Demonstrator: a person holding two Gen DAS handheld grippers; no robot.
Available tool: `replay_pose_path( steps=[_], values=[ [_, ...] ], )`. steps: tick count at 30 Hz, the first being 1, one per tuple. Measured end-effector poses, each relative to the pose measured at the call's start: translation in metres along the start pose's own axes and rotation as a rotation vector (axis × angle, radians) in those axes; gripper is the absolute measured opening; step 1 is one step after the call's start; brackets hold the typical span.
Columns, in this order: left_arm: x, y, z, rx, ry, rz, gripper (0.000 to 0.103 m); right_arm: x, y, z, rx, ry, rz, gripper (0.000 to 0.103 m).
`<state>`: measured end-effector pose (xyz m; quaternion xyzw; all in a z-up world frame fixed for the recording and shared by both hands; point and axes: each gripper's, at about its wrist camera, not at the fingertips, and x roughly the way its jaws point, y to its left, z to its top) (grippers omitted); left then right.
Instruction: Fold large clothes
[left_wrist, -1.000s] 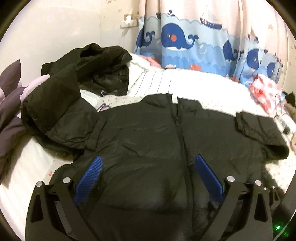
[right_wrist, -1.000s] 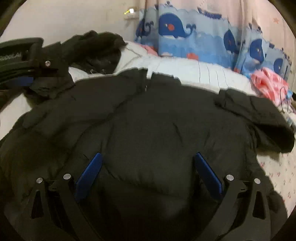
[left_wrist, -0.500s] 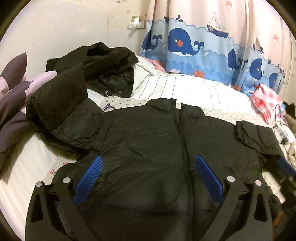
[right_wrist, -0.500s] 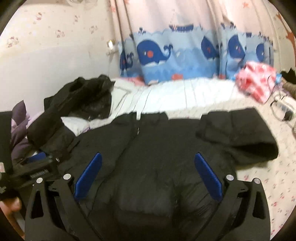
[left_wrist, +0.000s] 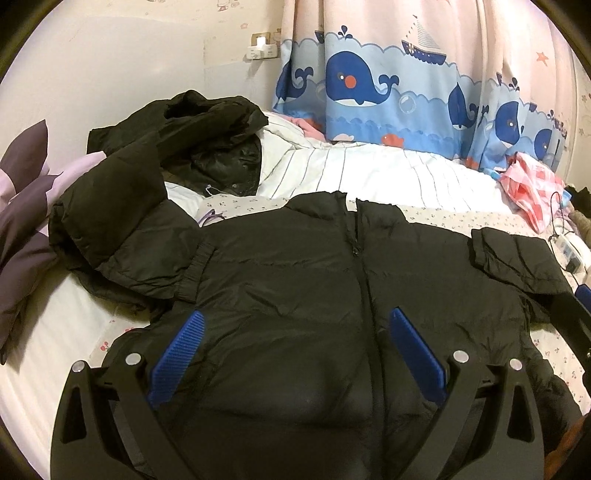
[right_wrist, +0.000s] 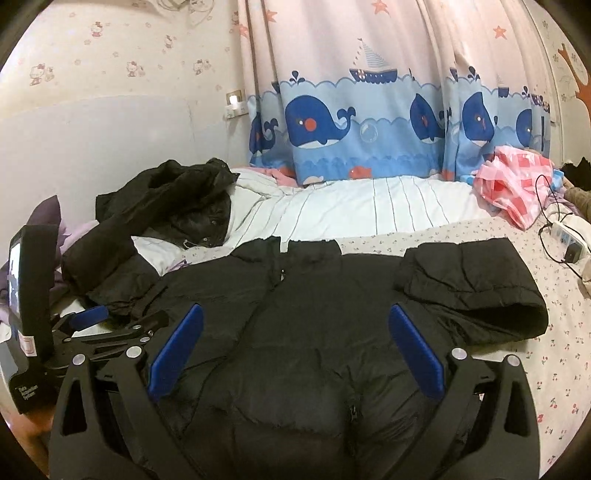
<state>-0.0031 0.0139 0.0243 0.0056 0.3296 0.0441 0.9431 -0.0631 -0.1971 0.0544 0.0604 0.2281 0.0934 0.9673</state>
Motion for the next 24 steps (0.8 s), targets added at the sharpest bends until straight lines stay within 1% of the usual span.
replay_pose_path(
  steps=[6,7,9,10,11,12,14,15,16,17,18,19,20,22,23,24],
  values=[
    [0.004,0.0,-0.001,-0.007,0.017,-0.002,0.096,0.004,-0.002,-0.001,0.003,0.022,-0.009,0.096],
    [0.005,0.0,-0.001,-0.009,0.02,-0.004,0.096,0.005,-0.003,0.0,-0.004,0.033,-0.025,0.096],
    [0.008,0.0,0.0,-0.011,0.031,-0.007,0.096,0.013,-0.007,0.002,-0.034,0.081,-0.087,0.096],
    [0.01,0.0,0.0,-0.012,0.037,-0.007,0.096,0.015,-0.011,0.003,-0.046,0.097,-0.101,0.096],
    [0.013,0.002,0.0,-0.017,0.045,-0.007,0.096,0.016,-0.022,0.009,-0.052,0.113,-0.12,0.096],
    [0.015,0.002,0.0,-0.026,0.051,-0.009,0.096,0.013,-0.039,0.016,-0.025,0.112,-0.137,0.096],
    [0.02,0.006,-0.001,-0.046,0.073,-0.013,0.096,0.0,-0.086,0.032,0.1,0.08,-0.166,0.096],
    [0.022,0.008,-0.001,-0.06,0.086,-0.022,0.096,-0.009,-0.115,0.039,0.172,0.057,-0.207,0.096],
    [0.023,0.01,-0.001,-0.07,0.092,-0.031,0.096,-0.013,-0.133,0.043,0.203,0.049,-0.246,0.096],
    [0.024,0.011,-0.001,-0.077,0.097,-0.038,0.096,-0.016,-0.154,0.049,0.208,0.054,-0.307,0.096],
    [0.024,0.011,-0.002,-0.081,0.099,-0.043,0.096,-0.015,-0.163,0.052,0.172,0.064,-0.348,0.096],
    [0.024,0.01,-0.002,-0.081,0.1,-0.047,0.096,-0.013,-0.165,0.055,0.132,0.07,-0.363,0.096],
    [0.025,0.009,-0.002,-0.079,0.1,-0.049,0.096,-0.004,-0.162,0.057,0.062,0.082,-0.374,0.096],
    [0.027,0.007,-0.002,-0.073,0.105,-0.048,0.096,0.019,-0.147,0.057,-0.06,0.125,-0.345,0.096],
    [0.029,0.006,-0.003,-0.07,0.11,-0.048,0.096,0.042,-0.132,0.054,-0.168,0.179,-0.313,0.096],
    [0.03,0.005,-0.003,-0.068,0.117,-0.049,0.096,0.06,-0.12,0.049,-0.251,0.221,-0.306,0.096]
  ],
)
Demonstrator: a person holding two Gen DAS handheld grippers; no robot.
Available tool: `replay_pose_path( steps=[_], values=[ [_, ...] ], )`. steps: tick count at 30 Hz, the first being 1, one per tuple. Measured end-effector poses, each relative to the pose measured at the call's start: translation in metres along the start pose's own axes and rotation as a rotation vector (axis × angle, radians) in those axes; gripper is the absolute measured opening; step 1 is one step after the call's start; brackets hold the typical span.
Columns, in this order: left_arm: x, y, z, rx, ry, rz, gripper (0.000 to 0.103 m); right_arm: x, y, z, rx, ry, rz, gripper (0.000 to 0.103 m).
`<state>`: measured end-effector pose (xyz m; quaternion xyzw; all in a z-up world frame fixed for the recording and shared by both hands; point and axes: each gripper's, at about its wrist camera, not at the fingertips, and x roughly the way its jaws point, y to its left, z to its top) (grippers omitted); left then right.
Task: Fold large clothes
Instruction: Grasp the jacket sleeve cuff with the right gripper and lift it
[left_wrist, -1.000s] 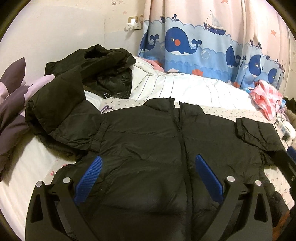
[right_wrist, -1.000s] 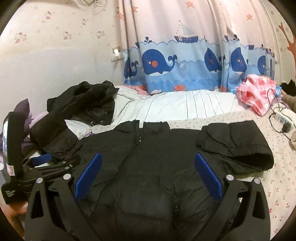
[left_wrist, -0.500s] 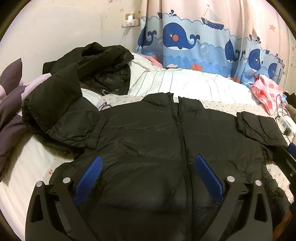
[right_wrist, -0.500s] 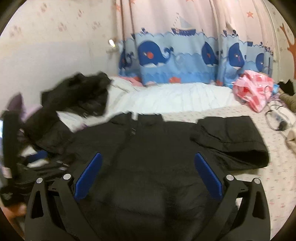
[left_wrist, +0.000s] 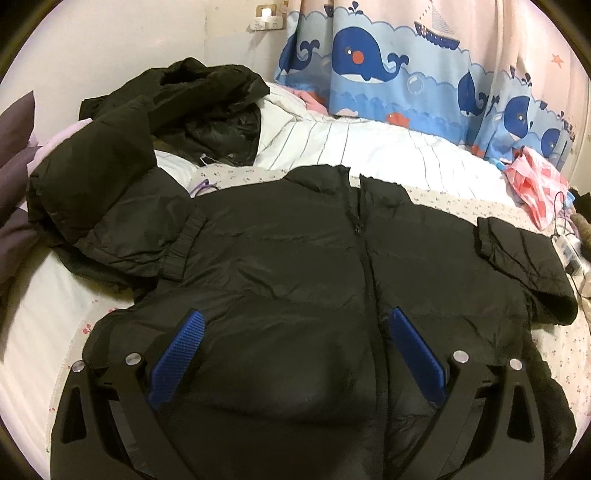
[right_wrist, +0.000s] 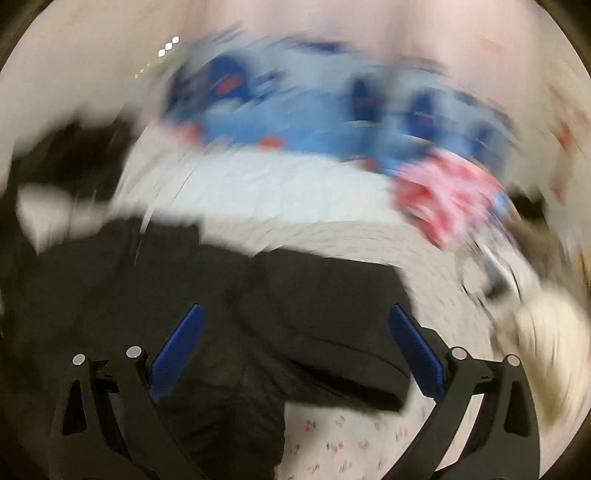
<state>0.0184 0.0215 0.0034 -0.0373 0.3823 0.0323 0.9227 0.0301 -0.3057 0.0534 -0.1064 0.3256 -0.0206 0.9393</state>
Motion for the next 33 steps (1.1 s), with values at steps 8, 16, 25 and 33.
replay_pose_path(
  steps=[8,16,25,33],
  values=[
    [0.01,-0.007,-0.004,0.026,0.044,-0.013,0.096,0.142,0.04,0.003,-0.188,0.247,-0.021,0.096],
    [0.016,-0.013,-0.005,0.055,0.067,-0.019,0.096,0.162,-0.051,-0.004,0.146,0.271,0.12,0.008],
    [0.023,-0.019,-0.01,0.078,0.067,0.008,0.096,0.049,-0.292,-0.072,0.804,-0.054,0.052,0.008],
    [0.03,-0.023,-0.016,0.093,0.082,0.02,0.096,0.035,-0.393,-0.231,1.251,-0.018,0.068,0.068]
  ],
)
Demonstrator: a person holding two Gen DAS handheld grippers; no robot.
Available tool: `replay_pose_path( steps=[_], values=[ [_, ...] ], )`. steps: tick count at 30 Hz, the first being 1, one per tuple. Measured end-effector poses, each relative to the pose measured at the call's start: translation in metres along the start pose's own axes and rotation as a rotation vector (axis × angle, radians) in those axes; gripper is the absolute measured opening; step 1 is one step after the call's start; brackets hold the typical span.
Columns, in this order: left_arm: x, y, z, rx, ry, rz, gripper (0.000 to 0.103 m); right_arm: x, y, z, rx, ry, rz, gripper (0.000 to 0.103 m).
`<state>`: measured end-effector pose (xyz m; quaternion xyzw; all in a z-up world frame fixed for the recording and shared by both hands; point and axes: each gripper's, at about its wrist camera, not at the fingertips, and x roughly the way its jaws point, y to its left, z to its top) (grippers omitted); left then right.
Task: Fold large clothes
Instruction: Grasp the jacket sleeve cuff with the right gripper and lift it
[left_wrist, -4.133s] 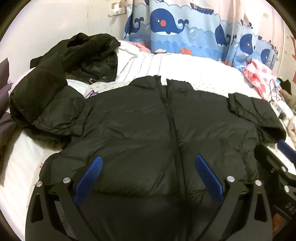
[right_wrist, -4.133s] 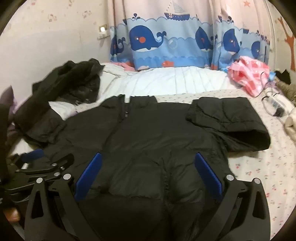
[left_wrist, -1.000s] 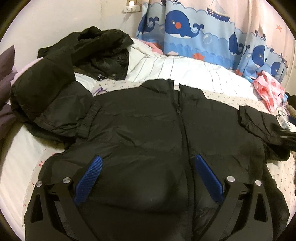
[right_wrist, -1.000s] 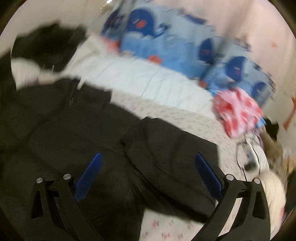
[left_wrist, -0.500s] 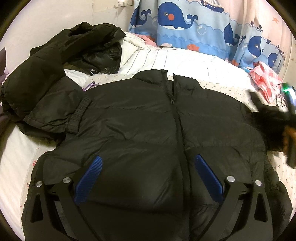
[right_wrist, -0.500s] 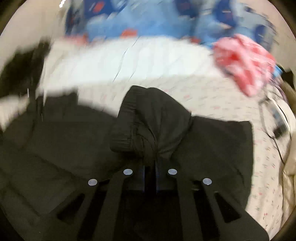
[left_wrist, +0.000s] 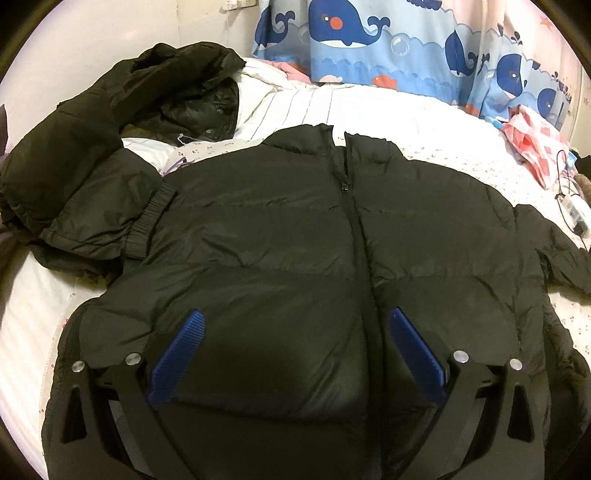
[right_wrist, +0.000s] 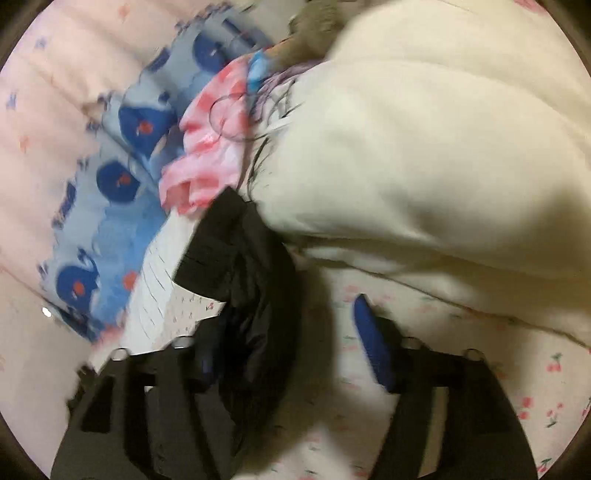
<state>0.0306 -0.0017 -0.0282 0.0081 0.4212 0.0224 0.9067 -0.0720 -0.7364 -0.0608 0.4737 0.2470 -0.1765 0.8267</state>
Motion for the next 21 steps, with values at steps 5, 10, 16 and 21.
replay_pose_path(
  steps=[5,10,16,21],
  values=[
    [0.002,0.0,-0.001,-0.007,0.002,-0.004,0.096,-0.003,-0.022,-0.015,0.053,0.025,0.153,0.089],
    [0.004,0.002,-0.001,-0.017,0.006,-0.01,0.096,-0.001,-0.02,-0.026,0.058,-0.023,0.213,0.096],
    [0.003,0.005,-0.001,-0.03,0.0,-0.018,0.096,0.045,0.021,-0.014,-0.106,0.074,0.029,0.005],
    [-0.005,0.011,0.002,-0.064,-0.044,-0.023,0.096,-0.019,0.099,0.002,-0.308,-0.176,0.326,0.004]
  ],
)
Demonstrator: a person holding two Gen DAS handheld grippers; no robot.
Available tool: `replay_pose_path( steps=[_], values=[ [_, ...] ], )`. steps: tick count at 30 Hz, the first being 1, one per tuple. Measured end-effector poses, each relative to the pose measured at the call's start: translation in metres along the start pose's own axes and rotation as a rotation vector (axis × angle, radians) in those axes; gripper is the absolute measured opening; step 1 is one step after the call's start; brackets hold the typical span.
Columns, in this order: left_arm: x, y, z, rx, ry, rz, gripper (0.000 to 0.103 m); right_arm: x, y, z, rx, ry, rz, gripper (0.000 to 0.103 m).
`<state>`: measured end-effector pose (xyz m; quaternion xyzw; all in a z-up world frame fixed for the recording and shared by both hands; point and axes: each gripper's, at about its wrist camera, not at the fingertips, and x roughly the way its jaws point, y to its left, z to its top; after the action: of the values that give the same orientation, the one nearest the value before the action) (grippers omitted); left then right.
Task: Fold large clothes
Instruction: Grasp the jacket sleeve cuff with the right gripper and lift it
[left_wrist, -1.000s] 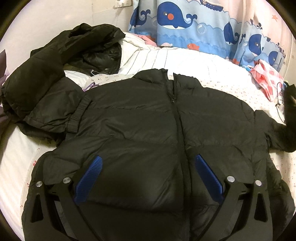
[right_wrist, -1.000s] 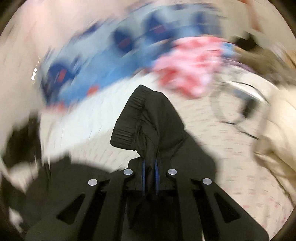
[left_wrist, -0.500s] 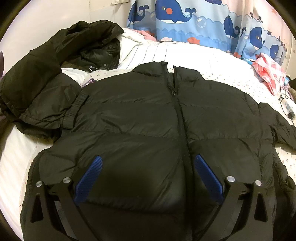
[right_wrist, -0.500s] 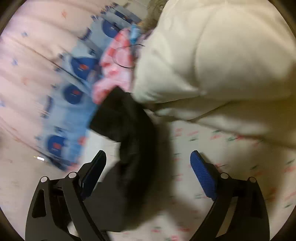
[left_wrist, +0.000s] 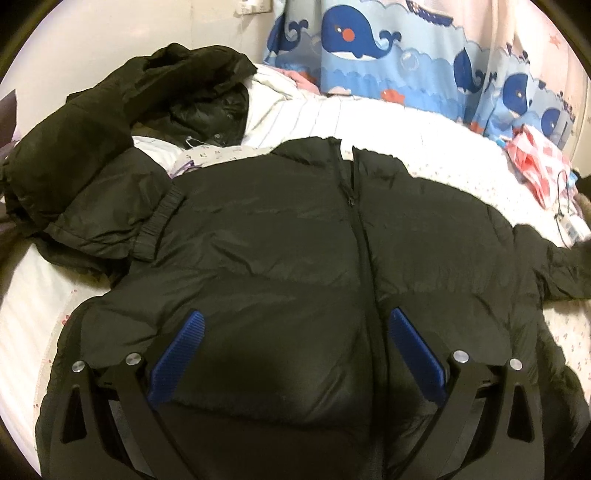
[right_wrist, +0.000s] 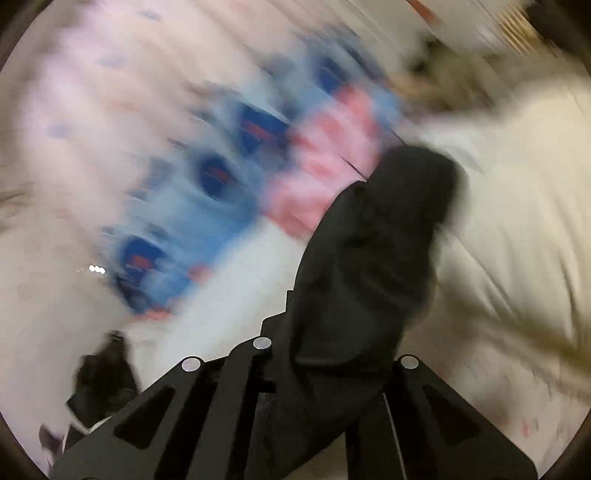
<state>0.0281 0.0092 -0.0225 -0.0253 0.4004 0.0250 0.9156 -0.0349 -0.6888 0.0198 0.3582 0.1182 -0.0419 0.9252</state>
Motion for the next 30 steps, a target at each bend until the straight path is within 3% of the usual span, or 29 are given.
replay_pose_path(
  steps=[2,4,7,8,9,11,13,15,17,19,20,22,25,30],
  values=[
    [0.003,-0.001,0.0,0.001,0.012,-0.007,0.096,-0.005,0.001,0.007,0.026,-0.07,-0.002,0.004],
    [0.007,-0.002,-0.001,0.009,0.033,-0.009,0.096,-0.003,-0.025,-0.002,0.075,-0.052,-0.107,0.004],
    [0.008,-0.005,-0.002,0.023,0.044,-0.017,0.096,0.019,-0.098,-0.047,0.263,0.161,-0.255,0.01],
    [0.007,-0.006,-0.002,0.024,0.041,-0.016,0.096,0.023,-0.113,-0.057,0.327,0.196,-0.274,0.014],
    [0.006,-0.006,-0.002,0.024,0.039,-0.017,0.096,0.022,-0.126,-0.068,0.383,0.206,-0.279,0.024],
    [0.006,-0.005,-0.003,0.021,0.041,-0.017,0.096,0.015,-0.128,-0.078,0.377,0.172,-0.235,0.038],
    [0.007,-0.005,-0.003,0.017,0.045,-0.017,0.096,0.012,-0.121,-0.077,0.355,0.137,-0.186,0.069],
    [0.007,-0.006,-0.003,0.018,0.045,-0.014,0.096,0.014,-0.114,-0.071,0.335,0.111,-0.204,0.077],
    [0.006,-0.007,-0.004,0.024,0.044,-0.011,0.096,0.014,-0.113,-0.066,0.329,0.117,-0.207,0.073],
    [0.007,-0.007,-0.004,0.027,0.045,-0.009,0.096,0.012,-0.115,-0.065,0.33,0.137,-0.237,0.027],
    [0.008,-0.007,-0.004,0.028,0.045,-0.007,0.096,0.017,-0.114,-0.062,0.324,0.158,-0.261,0.019],
    [0.008,-0.007,-0.005,0.03,0.047,-0.008,0.096,0.017,-0.113,-0.061,0.288,0.171,-0.299,0.013],
    [0.007,-0.006,-0.004,0.023,0.043,-0.01,0.096,0.009,-0.104,-0.058,0.246,0.13,-0.273,0.007],
    [0.004,-0.008,-0.003,0.037,0.024,0.014,0.096,0.007,-0.096,-0.054,0.212,0.126,-0.268,0.005]
  ],
)
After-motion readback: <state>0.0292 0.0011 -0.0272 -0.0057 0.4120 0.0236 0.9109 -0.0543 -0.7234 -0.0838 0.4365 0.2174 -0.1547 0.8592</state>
